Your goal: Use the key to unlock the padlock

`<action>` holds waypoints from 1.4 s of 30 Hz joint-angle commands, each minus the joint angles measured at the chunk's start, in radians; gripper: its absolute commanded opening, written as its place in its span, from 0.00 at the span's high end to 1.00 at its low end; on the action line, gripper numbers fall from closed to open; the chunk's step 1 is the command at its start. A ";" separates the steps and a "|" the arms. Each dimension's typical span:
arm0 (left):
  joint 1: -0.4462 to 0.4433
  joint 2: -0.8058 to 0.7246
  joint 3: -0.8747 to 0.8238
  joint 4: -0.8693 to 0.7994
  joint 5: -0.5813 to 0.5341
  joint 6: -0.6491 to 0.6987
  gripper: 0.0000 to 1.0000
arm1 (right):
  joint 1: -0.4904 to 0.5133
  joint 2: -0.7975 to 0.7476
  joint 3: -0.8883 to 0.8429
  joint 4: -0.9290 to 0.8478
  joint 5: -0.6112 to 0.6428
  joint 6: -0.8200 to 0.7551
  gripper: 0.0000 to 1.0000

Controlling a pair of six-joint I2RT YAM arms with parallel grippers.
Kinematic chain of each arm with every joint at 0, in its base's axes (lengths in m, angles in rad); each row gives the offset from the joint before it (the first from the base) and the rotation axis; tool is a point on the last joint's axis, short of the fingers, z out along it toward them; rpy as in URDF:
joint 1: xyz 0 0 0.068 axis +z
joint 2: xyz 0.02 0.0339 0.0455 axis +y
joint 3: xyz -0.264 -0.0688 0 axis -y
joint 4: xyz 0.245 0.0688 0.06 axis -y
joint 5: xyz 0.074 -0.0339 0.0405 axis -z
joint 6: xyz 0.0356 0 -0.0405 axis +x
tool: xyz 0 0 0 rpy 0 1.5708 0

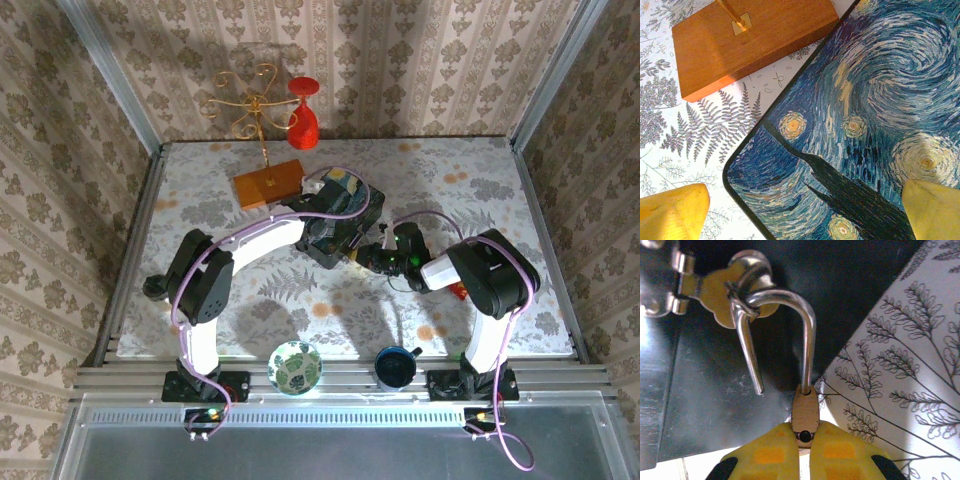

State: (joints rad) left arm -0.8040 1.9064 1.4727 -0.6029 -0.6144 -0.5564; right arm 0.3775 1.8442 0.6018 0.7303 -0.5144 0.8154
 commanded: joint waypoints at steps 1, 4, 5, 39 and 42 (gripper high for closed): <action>-0.004 -0.035 -0.006 -0.044 0.009 -0.010 0.00 | -0.007 -0.010 -0.014 -0.026 -0.019 0.036 0.99; -0.003 -0.037 -0.009 -0.044 0.007 -0.010 0.00 | -0.012 -0.029 -0.021 -0.023 -0.025 0.046 1.00; -0.004 -0.038 -0.009 -0.044 0.006 -0.011 0.00 | -0.016 -0.037 -0.025 -0.026 -0.024 0.047 1.00; -0.004 -0.046 -0.027 -0.044 -0.004 -0.011 0.00 | -0.084 -0.073 0.007 -0.023 -0.039 0.175 1.00; -0.005 -0.039 -0.026 -0.047 -0.005 -0.008 0.00 | -0.091 -0.068 0.000 -0.001 -0.046 0.193 1.00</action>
State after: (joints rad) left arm -0.8047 1.8954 1.4609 -0.6067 -0.6140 -0.5564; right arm 0.3016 1.7611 0.5957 0.6525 -0.5514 0.9661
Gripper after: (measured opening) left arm 0.999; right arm 0.065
